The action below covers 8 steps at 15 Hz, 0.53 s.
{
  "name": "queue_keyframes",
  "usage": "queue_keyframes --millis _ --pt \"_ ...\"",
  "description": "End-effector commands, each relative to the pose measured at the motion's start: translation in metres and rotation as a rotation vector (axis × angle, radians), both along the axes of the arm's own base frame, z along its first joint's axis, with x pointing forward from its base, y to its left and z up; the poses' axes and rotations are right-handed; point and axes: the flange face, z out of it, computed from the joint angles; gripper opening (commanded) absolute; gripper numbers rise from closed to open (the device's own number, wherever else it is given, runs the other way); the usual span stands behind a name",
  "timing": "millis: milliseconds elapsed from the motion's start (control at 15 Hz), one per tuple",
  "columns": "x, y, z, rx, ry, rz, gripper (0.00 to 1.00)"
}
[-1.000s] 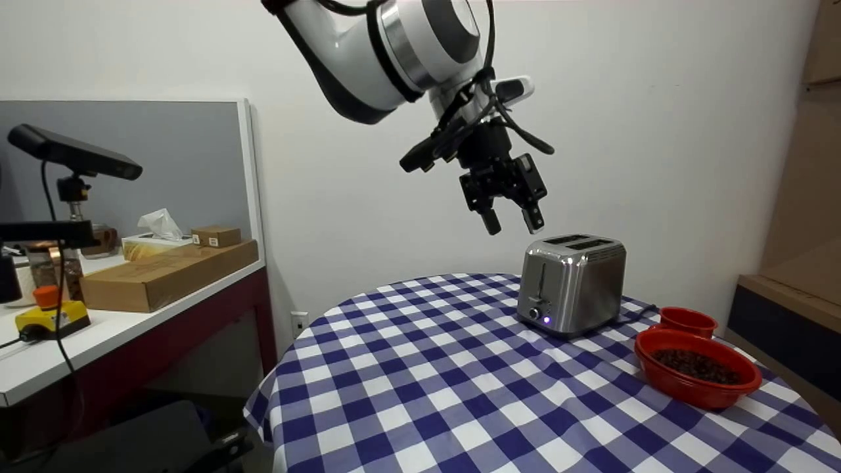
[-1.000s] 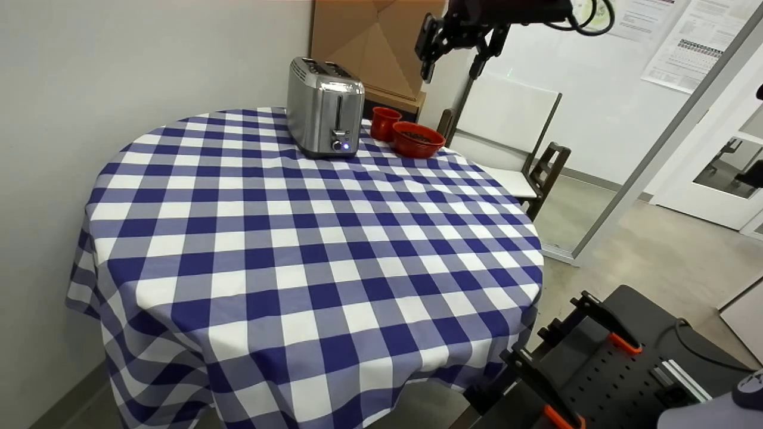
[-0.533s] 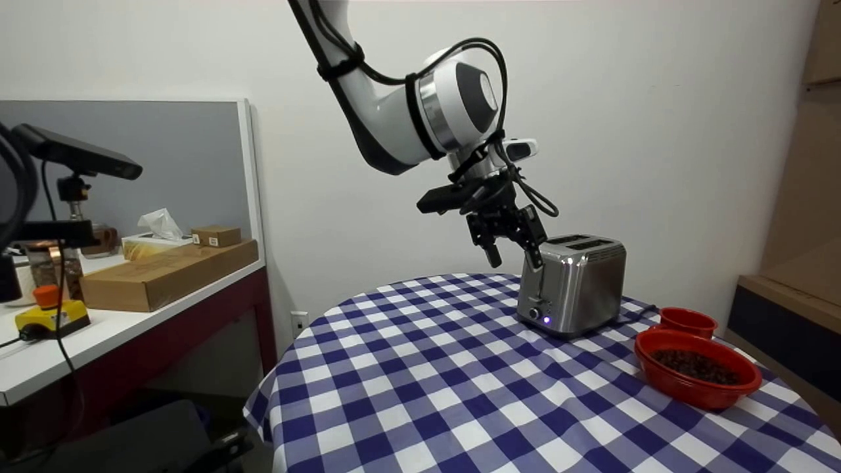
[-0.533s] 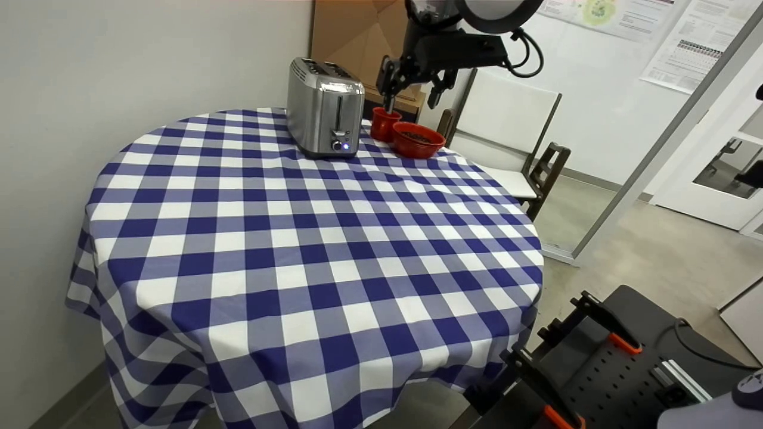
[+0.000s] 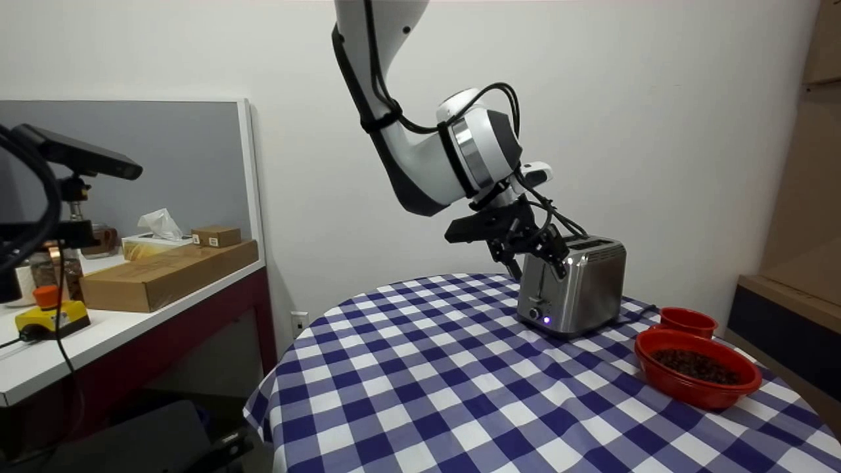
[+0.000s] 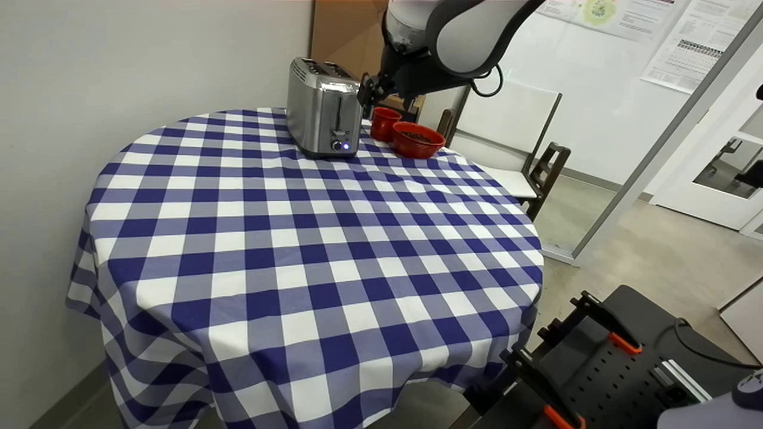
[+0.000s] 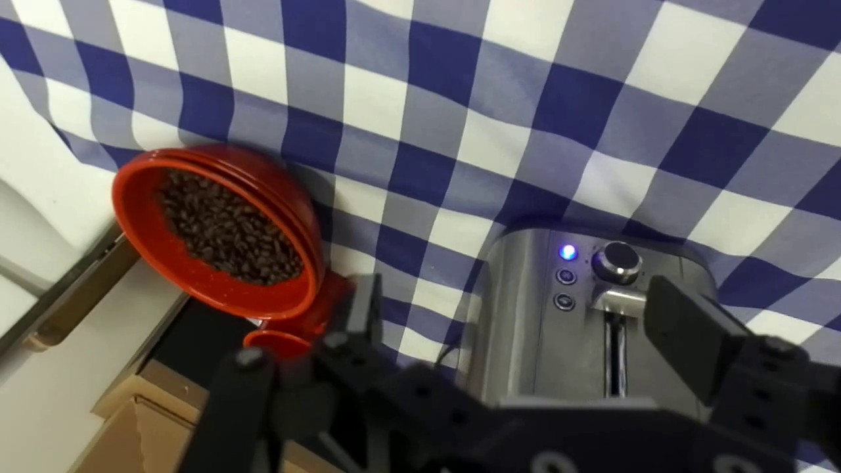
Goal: Turn off the toaster
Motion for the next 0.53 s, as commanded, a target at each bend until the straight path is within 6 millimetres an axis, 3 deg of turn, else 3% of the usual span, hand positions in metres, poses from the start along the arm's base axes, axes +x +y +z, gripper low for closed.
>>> queue_keyframes --millis 0,467 --pt "0.026 -0.005 -0.022 -0.051 -0.074 0.033 1.00" --pt "0.056 0.009 -0.054 -0.095 -0.200 -0.006 1.00"
